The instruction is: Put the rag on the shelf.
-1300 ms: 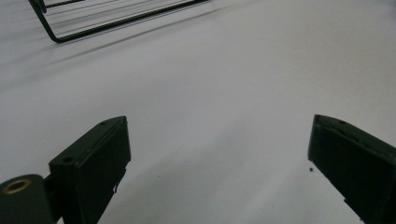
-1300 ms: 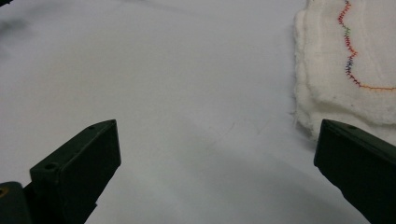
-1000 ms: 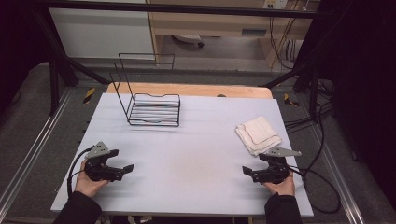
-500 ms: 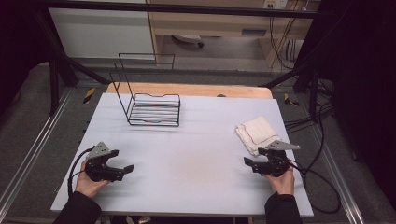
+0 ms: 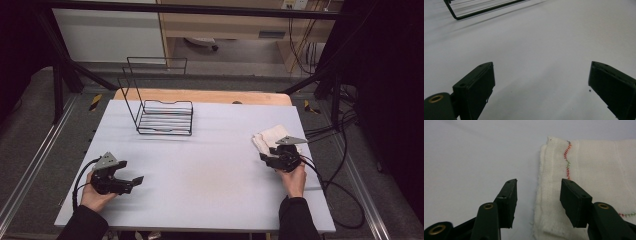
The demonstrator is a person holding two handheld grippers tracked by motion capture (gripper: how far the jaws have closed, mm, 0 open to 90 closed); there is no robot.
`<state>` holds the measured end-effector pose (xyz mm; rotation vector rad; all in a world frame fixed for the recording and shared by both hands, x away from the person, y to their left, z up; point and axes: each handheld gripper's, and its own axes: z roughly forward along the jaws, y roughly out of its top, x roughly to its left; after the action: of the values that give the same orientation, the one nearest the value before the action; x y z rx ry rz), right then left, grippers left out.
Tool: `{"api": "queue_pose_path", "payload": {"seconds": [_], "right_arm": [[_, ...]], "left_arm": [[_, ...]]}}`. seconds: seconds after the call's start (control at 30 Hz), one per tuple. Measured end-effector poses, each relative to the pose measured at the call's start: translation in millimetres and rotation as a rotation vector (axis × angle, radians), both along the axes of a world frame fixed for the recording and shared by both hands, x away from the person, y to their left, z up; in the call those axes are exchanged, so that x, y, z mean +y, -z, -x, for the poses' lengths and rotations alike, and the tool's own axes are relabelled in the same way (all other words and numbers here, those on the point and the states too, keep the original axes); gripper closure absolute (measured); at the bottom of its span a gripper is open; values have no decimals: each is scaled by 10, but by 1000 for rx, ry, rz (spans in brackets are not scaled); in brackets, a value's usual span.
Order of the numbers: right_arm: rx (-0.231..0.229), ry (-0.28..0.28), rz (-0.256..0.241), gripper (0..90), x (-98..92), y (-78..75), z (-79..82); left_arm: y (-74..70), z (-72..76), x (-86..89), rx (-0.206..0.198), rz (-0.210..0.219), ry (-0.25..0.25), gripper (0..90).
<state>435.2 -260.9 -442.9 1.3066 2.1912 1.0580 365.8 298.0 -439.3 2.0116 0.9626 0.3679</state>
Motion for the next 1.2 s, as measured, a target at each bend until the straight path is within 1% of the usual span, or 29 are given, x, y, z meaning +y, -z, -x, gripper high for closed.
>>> {"api": "queue_pose_path", "payload": {"seconds": [0.07, 0.1, 0.13, 0.27, 0.3, 0.37, 0.43, 0.53, 0.8, 0.93, 1.03, 1.13, 1.2], "right_arm": [[-2, -1, 23, 526, 15, 18, -43], [-2, -1, 23, 526, 15, 18, -43], [-4, -2, 51, 542, 25, 36, -80], [-11, 8, 70, 576, 34, 56, -125], [-17, 4, 80, 582, 34, 64, -134], [-23, -3, 101, 593, 48, 74, -141], [-33, -12, 132, 605, 69, 79, -142], [-48, -18, 166, 644, 78, 87, -139], [-56, -23, 200, 695, 93, 85, -139], [-52, 3, 199, 768, 95, 79, -136], [-51, 9, 197, 789, 92, 78, -139], [-44, 20, 182, 787, 87, 74, -141], [-46, 16, 180, 759, 81, 72, -138]], "left_arm": [[2, 0, -3, 1, -4, 1, 69], [2, 0, -3, 1, -4, 1, 69], [2, 0, -2, 1, -4, 0, 70], [4, 1, -5, 2, -2, -2, 71], [4, 2, -6, 2, -2, -2, 71], [4, 2, -9, 0, -3, -1, 72], [3, 2, -10, 0, -4, 0, 72], [5, 2, -16, -1, -7, 1, 72], [8, 1, -17, 1, -9, 3, 74], [8, 3, -17, 0, -7, 3, 74], [9, 1, -13, 2, -9, 4, 75], [9, -1, -13, 2, -8, 4, 76], [9, 0, -14, 2, -9, 6, 76]]}}
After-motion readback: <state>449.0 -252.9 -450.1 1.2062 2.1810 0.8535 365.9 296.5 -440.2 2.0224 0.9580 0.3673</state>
